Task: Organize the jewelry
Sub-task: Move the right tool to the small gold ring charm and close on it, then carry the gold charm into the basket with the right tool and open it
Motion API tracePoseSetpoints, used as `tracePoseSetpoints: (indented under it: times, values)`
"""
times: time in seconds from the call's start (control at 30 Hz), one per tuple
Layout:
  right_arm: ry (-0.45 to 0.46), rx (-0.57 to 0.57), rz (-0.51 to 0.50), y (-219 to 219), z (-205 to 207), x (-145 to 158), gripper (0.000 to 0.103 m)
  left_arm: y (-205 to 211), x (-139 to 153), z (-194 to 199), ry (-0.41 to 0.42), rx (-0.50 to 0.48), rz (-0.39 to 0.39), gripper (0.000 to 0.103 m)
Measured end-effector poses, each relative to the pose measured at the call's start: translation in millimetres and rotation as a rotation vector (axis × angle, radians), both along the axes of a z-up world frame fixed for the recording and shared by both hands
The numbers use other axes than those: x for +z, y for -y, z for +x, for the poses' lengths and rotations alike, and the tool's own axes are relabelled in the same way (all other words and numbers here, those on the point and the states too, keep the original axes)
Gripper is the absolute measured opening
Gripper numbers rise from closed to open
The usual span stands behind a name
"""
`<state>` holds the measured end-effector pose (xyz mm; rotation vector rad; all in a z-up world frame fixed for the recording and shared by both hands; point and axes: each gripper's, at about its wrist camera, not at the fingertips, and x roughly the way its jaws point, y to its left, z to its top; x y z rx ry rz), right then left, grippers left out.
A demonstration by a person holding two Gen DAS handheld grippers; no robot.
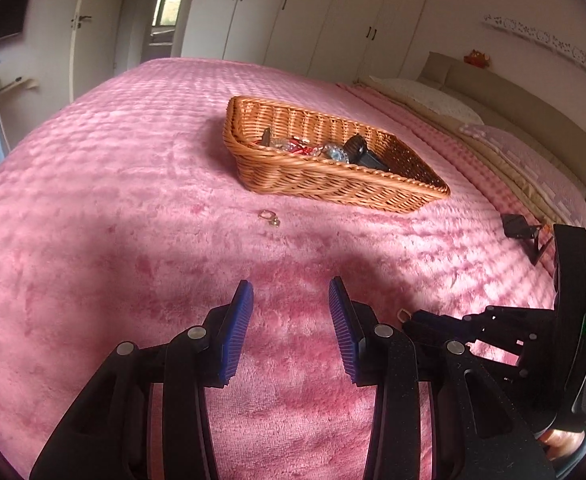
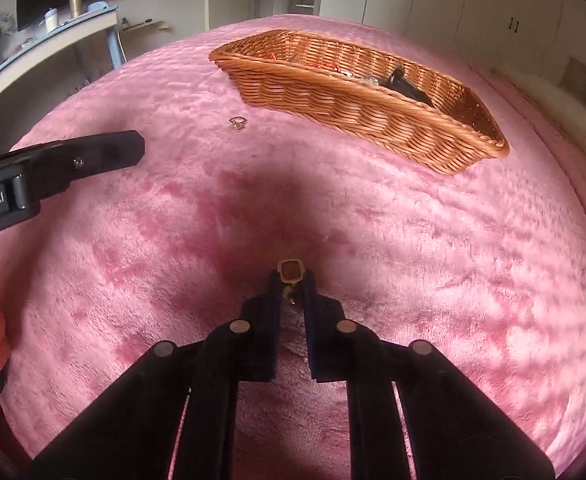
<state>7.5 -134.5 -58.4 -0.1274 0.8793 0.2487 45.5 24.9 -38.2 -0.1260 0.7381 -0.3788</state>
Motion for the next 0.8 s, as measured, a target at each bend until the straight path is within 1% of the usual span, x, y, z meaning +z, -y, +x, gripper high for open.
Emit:
tracePoseSetpoints:
  times: [0.03,0.1,0.13,0.17,0.2,0.23,0.3,0.33,0.4,0.47,0.5,0.57,0.67,0.77,0.8]
  values:
    - [-0.015,-0.001,0.021,4,4,0,0.009,1,0,0,-0.001,0.001,0.014,0.037]
    - [-0.032,-0.01,0.032,9,12,1,0.009,6,3,4,-0.007,-0.004,0.051,0.037]
    - [-0.039,-0.018,0.029,12,19,3,0.009,8,5,9,-0.035,-0.018,0.048,0.037]
    - [-0.048,-0.023,0.015,14,28,3,0.009,10,6,17,-0.085,-0.041,0.044,0.037]
    - [-0.058,-0.02,0.011,15,33,2,0.009,13,7,22,-0.109,-0.051,0.048,0.037]
    - [-0.065,-0.024,0.021,18,43,2,0.009,15,10,27,-0.107,-0.054,0.06,0.037]
    - [-0.061,-0.031,0.055,23,57,4,0.009,22,17,39,-0.065,-0.049,0.118,0.037]
    - [-0.054,-0.03,0.067,24,59,3,0.009,24,16,46,-0.062,-0.051,0.123,0.037]
    - [-0.048,-0.024,0.096,27,61,1,0.009,25,10,63,-0.076,-0.057,0.109,0.037]
    - [-0.048,-0.014,0.129,31,61,2,0.009,28,-2,79,-0.097,-0.043,0.125,0.036]
    - [-0.056,-0.01,0.155,35,62,1,0.009,31,-12,90,-0.115,-0.033,0.14,0.033]
    - [-0.065,-0.007,0.187,40,63,0,0.009,34,-22,100,-0.136,-0.029,0.157,0.031]
    - [-0.062,-0.007,0.194,41,64,1,0.009,49,-25,110,-0.119,-0.038,0.239,0.031]
    - [-0.046,-0.005,0.171,36,60,1,0.009,53,-28,117,-0.123,-0.036,0.272,0.03]
    - [-0.043,-0.005,0.168,36,60,1,0.009,53,-28,118,-0.122,-0.034,0.277,0.024]
